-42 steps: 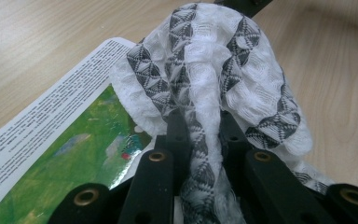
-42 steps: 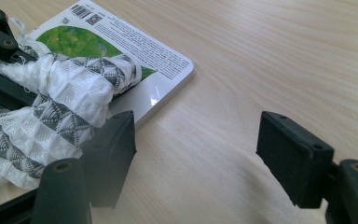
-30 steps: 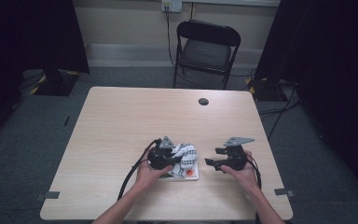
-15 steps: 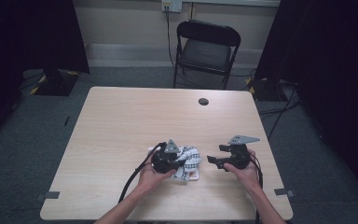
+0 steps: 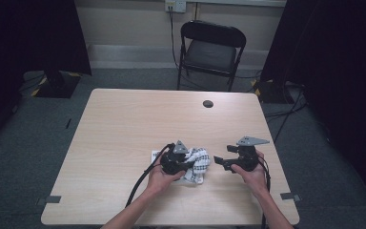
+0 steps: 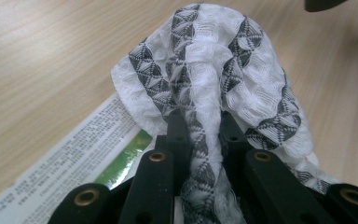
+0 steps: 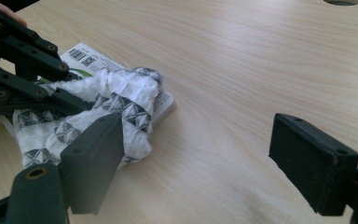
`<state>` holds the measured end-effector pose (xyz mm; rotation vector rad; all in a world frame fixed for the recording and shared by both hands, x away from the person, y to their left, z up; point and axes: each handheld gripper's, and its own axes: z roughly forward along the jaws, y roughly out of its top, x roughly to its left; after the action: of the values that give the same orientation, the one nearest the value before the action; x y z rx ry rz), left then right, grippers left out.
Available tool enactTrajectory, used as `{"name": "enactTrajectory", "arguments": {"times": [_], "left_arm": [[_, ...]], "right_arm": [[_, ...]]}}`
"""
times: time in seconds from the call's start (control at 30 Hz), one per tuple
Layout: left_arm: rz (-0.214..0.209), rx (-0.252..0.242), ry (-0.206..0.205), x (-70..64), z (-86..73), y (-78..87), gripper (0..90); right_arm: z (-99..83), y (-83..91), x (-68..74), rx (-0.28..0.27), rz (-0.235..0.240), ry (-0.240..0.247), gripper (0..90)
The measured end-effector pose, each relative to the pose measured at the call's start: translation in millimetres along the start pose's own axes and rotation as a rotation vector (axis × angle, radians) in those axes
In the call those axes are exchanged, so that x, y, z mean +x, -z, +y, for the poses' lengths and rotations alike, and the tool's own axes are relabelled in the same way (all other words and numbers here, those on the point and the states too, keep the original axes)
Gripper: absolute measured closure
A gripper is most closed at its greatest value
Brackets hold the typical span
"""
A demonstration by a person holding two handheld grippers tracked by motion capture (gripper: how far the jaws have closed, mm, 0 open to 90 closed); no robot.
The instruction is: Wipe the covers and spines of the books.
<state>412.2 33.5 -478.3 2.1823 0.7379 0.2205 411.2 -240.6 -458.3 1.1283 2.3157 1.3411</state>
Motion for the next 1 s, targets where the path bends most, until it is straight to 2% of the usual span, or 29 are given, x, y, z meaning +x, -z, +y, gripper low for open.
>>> {"name": "enactTrajectory", "arguments": {"times": [0.03,0.13,0.23,0.33,0.37,0.5,0.57,0.63,0.73,0.83,1.0], "left_arm": [[0.013,0.002,0.002,1.6,1.7,-1.1,78.7],[0.017,-0.002,0.016,8.9,5.0,-4.7,78.6],[0.04,0.004,0.002,10.2,10.5,-9.2,78.4],[0.042,-0.002,0.019,11.1,11.5,-11.2,78.4],[0.041,-0.005,0.004,7.8,8.9,-10.2,78.5],[-0.006,-0.013,-0.027,-6.0,-0.9,-2.9,78.6],[-0.012,-0.015,-0.034,-9.8,-3.2,-1.2,78.6],[-0.034,-0.016,-0.043,-20.0,-7.6,2.2,78.3],[-0.034,-0.005,-0.065,-30.1,-8.4,3.9,78.1],[-0.048,-0.003,-0.063,-29.6,-7.2,2.6,78.1],[-0.06,-0.01,-0.048,-20.8,-1.2,-4.1,78.1]], "right_arm": [[0.1,0.2,-0.2,-0.002,-0.006,-0.002,17.9],[0.3,2.4,0.1,-0.01,-0.009,0.001,18.0],[0.1,2.6,0.2,-0.011,-0.009,0.002,18.0],[0.0,1.9,0.4,-0.008,-0.008,0.001,18.1],[0.0,1.5,1.0,-0.013,-0.008,0.001,19.2],[-0.1,1.7,1.4,-0.02,-0.007,0.001,19.3],[-0.3,1.5,1.6,-0.021,-0.009,-0.003,19.3],[0.0,1.9,2.4,-0.024,-0.012,-0.002,19.3],[0.7,1.0,3.6,-0.025,-0.014,0.003,19.4],[1.0,-0.6,3.5,-0.024,-0.012,0.003,19.4],[1.8,-1.2,2.8,-0.024,-0.008,0.001,19.3]]}}
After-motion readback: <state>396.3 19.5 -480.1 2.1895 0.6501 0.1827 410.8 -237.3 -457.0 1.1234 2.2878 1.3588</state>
